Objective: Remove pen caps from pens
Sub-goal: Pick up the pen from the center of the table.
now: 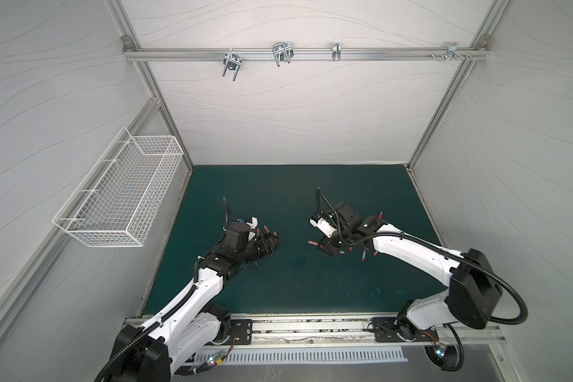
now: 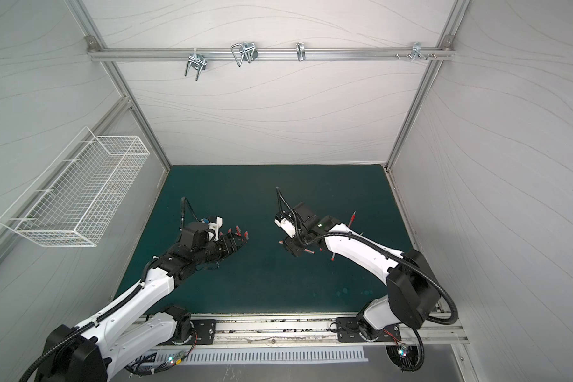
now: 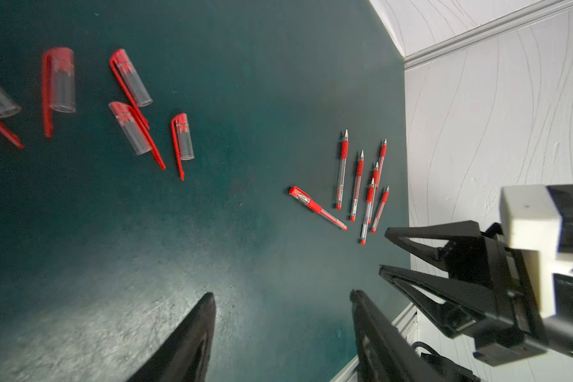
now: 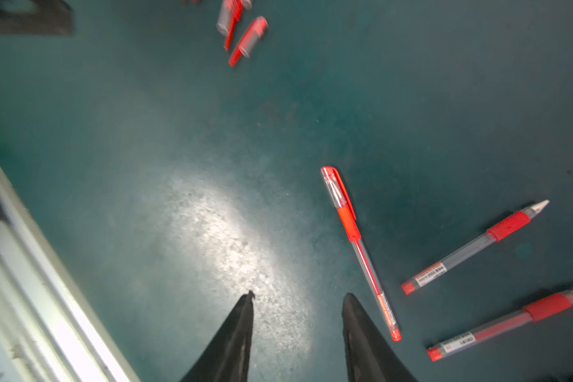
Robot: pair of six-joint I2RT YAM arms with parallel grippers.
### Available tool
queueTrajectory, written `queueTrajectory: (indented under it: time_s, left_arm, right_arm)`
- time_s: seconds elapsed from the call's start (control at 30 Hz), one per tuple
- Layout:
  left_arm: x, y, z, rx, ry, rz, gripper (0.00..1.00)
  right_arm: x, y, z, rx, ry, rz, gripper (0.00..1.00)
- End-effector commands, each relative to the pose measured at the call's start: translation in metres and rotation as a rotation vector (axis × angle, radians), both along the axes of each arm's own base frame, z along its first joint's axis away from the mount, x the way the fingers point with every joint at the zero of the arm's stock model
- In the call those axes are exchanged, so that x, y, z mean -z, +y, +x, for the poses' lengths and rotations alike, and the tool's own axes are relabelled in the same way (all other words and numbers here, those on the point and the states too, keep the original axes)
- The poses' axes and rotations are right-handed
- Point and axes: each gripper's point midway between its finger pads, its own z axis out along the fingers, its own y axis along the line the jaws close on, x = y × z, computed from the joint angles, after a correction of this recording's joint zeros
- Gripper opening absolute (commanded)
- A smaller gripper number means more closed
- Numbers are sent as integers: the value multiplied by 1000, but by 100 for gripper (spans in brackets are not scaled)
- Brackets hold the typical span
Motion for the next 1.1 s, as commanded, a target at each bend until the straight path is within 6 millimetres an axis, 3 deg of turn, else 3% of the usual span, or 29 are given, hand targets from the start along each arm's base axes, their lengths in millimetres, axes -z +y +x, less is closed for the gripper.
queueTrajectory:
  time_s: [0.0,0.33,0.53,0.8,1.07]
  left_arm:
    - [-3,-7,1,31,2,-17,66]
    - [7,-19,4,106,35,-18,64]
    - [11,-16,5,105,22,6,64]
    - [13,-15,6,106,17,19,64]
    - [15,-14,5,104,15,23,63]
  right_arm:
    - [19,-6,2,-16,33,-92,47]
    - [58,-2,21,-30,121,-207,44]
    - [71,-15,38,15,136,-265,42]
    - [88,-18,35,15,171,-291,42]
    - [89,-17,28,5,169,-293,36]
